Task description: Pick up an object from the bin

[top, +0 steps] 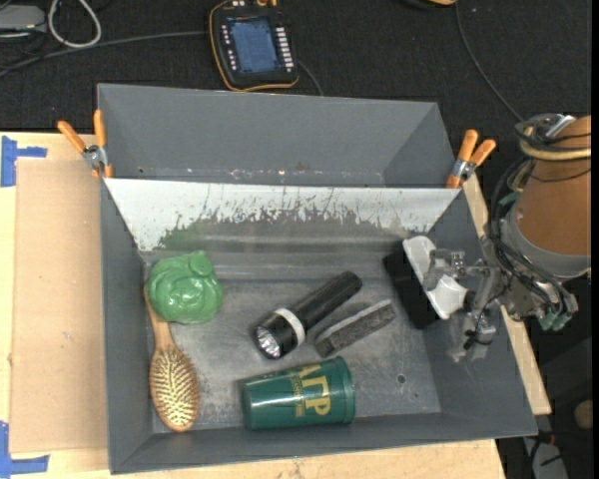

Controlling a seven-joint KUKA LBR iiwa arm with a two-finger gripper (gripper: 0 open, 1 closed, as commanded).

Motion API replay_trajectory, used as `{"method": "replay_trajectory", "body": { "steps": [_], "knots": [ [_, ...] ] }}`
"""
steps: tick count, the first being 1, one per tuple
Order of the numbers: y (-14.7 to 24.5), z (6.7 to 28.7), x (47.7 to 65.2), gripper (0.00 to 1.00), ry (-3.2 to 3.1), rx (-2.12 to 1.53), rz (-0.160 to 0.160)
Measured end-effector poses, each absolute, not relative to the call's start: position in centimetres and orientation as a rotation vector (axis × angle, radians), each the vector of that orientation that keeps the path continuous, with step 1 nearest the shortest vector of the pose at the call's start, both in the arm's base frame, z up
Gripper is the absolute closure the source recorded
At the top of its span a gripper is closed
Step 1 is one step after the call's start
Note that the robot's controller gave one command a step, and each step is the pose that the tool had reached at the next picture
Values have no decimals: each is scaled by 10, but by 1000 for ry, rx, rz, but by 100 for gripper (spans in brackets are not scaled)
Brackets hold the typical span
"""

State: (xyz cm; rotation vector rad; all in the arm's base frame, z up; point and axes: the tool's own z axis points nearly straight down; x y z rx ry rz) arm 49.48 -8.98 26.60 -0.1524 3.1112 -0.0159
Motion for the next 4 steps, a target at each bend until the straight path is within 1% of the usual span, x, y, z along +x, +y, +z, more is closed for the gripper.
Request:
{"method": "replay_trajectory", "body": {
  "steps": [1, 2, 3, 4],
  "knots": [
    [-38, 174, 489, 0, 3156, -24, 9],
    [-46, 254, 490, 0, 3141, -79, -1],
    [-39, 248, 489, 0, 3128, -80, -1],
    [-50, 315, 529, 0, 3128, -156, -1]
  ]
}}
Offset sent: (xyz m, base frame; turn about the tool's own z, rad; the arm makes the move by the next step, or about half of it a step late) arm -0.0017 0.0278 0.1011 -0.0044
